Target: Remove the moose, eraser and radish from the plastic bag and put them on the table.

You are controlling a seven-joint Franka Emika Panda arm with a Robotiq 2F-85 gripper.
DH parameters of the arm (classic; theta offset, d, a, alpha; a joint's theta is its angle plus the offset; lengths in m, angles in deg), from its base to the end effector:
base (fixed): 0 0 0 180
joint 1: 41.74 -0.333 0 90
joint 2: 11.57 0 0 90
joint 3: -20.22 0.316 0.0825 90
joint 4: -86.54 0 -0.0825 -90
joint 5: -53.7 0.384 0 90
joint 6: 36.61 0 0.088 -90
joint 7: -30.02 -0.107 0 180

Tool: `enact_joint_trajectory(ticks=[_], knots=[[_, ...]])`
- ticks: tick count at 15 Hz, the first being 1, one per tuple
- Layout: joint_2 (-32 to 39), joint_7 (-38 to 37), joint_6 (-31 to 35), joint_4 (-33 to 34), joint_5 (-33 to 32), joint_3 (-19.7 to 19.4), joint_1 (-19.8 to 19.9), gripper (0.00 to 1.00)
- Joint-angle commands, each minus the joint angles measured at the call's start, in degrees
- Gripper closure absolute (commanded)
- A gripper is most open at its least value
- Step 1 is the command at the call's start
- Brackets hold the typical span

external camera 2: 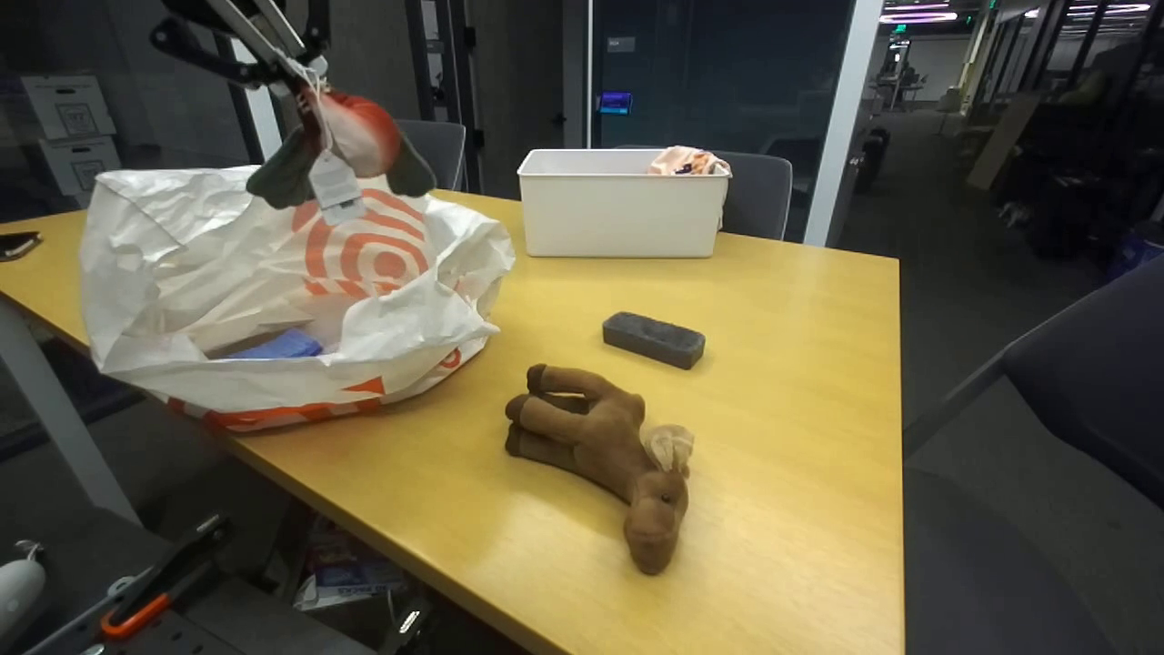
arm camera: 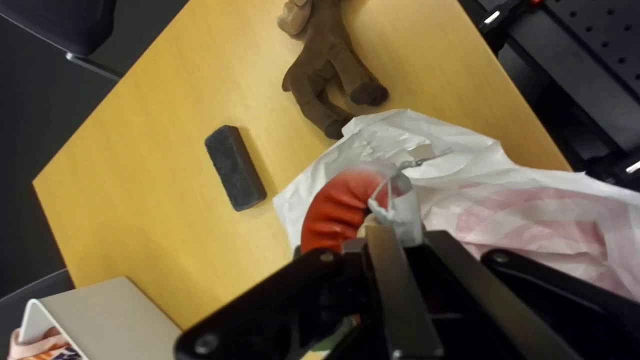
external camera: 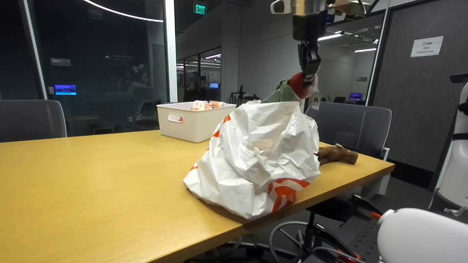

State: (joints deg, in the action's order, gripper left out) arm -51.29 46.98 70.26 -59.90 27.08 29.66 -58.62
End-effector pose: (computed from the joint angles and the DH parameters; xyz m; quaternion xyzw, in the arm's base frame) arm 0.3216 0.1255 0.4988 0.8755 0.4001 0.0115 0.2708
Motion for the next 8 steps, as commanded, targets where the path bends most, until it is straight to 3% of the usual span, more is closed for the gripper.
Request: enact_joint_trajectory(ticks=[1,8], knots=[[-2.45,-4.61,4.60,0.86,-0.82,-1.66,3.22,0.98],[7.91,-23.12,25.90,3.56,-13.45,1.91,15.42,0.98]])
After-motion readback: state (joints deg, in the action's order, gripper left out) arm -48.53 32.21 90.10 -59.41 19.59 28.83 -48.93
